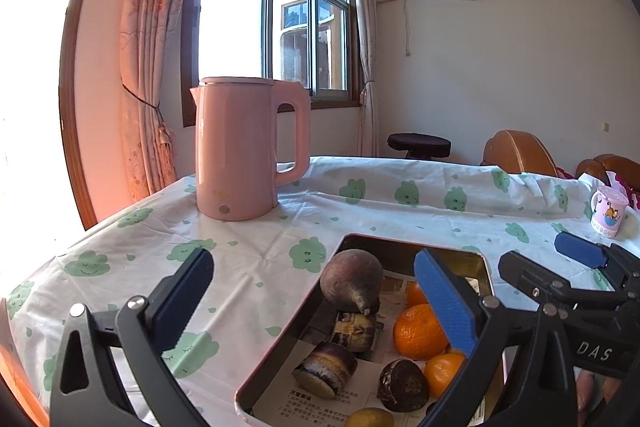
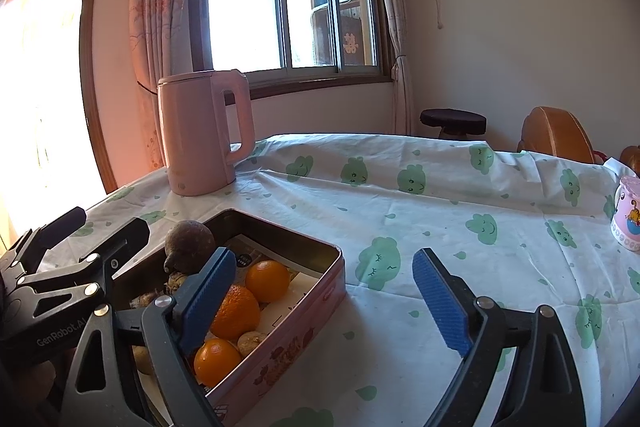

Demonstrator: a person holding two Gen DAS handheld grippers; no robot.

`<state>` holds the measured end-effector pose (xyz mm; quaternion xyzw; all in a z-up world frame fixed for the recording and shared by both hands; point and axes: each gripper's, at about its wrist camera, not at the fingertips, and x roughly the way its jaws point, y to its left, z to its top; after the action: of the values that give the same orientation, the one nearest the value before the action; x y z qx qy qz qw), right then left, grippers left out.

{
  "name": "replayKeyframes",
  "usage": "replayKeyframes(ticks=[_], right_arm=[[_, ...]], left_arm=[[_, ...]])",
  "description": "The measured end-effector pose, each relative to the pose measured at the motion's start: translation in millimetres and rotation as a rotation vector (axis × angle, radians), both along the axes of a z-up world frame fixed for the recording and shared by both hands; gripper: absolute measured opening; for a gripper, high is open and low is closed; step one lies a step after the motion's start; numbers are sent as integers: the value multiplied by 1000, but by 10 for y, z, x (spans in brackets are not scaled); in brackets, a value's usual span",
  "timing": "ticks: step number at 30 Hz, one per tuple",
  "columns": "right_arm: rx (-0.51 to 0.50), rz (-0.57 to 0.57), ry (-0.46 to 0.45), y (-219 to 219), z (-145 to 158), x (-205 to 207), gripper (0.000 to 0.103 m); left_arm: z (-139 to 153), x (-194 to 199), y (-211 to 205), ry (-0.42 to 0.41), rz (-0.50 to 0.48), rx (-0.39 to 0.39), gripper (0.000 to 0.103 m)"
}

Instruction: Organize fruits

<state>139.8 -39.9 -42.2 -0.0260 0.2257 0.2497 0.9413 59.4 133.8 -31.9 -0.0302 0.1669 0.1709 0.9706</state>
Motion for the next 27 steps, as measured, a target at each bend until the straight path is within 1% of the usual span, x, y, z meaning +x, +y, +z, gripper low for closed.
replayKeyframes(ticks=[8,17,23,27], right_arm=[[6,-10,-7,-7,6,-15,92],[8,-14,-5,-9,6,-14,92],[6,-15,-1,-14,-1,-12,92],[6,-16,-1,-15,-2,-14,92]], left_arm=[[12,-32,-28,-15,-4,7,103],[10,-31,-26,-11,-2,5,103],[5,-32,-18,-6,27,-1,103],[3,-23,-31,-6,28,8,103]])
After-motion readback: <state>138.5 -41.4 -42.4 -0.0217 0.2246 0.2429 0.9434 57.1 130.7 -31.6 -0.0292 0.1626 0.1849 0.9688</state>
